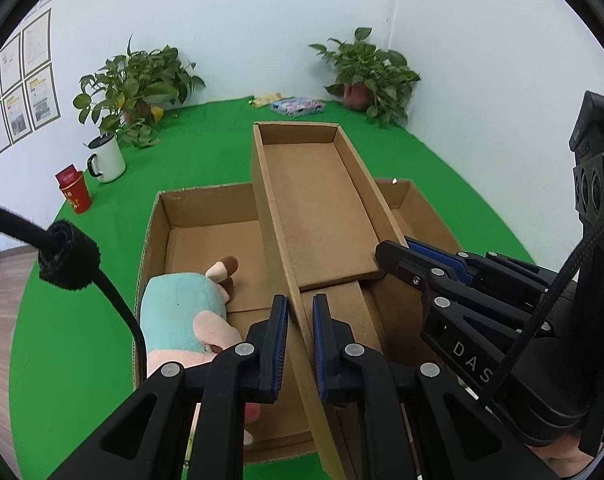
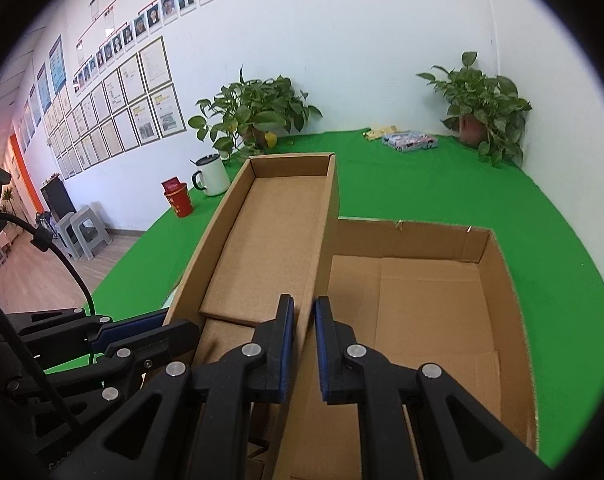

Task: Organize objects
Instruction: 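Carry the cardboard tray with both grippers and lower it into the box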

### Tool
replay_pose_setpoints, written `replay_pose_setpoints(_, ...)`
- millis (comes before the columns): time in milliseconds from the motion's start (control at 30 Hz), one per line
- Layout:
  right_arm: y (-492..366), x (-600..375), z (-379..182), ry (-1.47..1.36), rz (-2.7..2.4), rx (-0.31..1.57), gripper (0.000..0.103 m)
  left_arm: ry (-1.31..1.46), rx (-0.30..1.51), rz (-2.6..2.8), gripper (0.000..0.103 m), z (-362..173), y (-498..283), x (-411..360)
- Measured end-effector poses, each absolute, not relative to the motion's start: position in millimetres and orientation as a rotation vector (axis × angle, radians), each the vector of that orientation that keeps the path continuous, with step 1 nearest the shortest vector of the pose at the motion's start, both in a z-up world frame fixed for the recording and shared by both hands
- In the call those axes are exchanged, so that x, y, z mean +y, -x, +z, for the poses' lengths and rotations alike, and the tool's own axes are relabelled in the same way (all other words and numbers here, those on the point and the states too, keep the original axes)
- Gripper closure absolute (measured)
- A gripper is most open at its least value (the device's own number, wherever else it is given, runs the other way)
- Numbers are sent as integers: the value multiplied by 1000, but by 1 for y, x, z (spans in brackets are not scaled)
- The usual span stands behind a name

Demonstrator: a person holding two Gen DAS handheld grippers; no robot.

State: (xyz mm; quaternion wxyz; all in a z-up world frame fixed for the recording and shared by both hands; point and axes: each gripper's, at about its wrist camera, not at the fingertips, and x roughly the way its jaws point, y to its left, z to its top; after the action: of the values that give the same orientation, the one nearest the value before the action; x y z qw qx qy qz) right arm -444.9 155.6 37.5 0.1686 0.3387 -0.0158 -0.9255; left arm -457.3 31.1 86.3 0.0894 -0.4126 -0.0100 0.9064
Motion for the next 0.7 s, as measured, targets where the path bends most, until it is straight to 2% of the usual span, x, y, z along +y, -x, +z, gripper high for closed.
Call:
replay_pose_setpoints(267, 474, 149, -13, -1081, -2556, -148, 92, 1384, 5, 2671, 95, 24, 495, 17)
replay_pose_setpoints(700, 503, 145, -39, -1195, -2469, -179, 92, 1470, -6, 2679, 94, -7, 511, 11)
